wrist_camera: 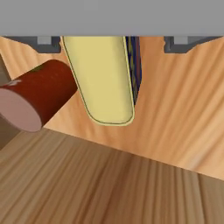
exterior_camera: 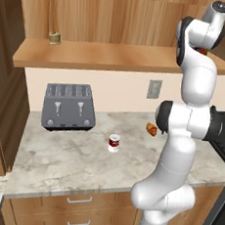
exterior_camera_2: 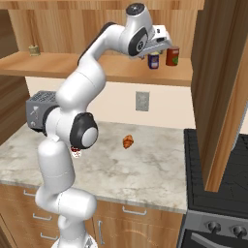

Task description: Pick the cans from the counter and place them in their designated side in the cabinet.

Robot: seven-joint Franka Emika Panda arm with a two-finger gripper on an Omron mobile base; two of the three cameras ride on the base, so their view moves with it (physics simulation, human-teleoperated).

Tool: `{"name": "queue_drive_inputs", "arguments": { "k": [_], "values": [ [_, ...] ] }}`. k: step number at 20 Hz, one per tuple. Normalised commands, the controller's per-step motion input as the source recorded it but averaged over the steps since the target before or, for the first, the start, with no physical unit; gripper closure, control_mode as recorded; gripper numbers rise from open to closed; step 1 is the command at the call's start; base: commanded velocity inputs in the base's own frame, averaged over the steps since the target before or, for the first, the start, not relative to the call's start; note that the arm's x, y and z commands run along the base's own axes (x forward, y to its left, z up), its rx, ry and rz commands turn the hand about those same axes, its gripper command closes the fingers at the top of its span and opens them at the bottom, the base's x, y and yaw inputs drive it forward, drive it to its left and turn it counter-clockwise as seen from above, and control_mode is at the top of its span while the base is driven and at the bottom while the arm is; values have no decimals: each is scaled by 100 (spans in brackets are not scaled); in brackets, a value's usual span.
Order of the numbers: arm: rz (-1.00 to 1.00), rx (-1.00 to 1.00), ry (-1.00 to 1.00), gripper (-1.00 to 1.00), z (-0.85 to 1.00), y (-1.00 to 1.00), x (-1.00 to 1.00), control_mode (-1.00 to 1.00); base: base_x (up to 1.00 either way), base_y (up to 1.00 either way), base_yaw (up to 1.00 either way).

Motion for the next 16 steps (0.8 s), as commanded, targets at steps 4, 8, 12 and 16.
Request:
{"name": "queue_drive_inputs", "arguments": {
  "k": [4,8,12,16],
  "values": [
    [4,3,-5,-100,5,-17,2,-100,0,0,0],
    [7,8,-16,-100,22,-25,-11,-100,0,0,0],
    [9,9,-16,-100,15,-18,-31,-100,0,0,0],
    [12,5,-15,-100,1,-1,-55,-100,0,0,0]
  ]
}}
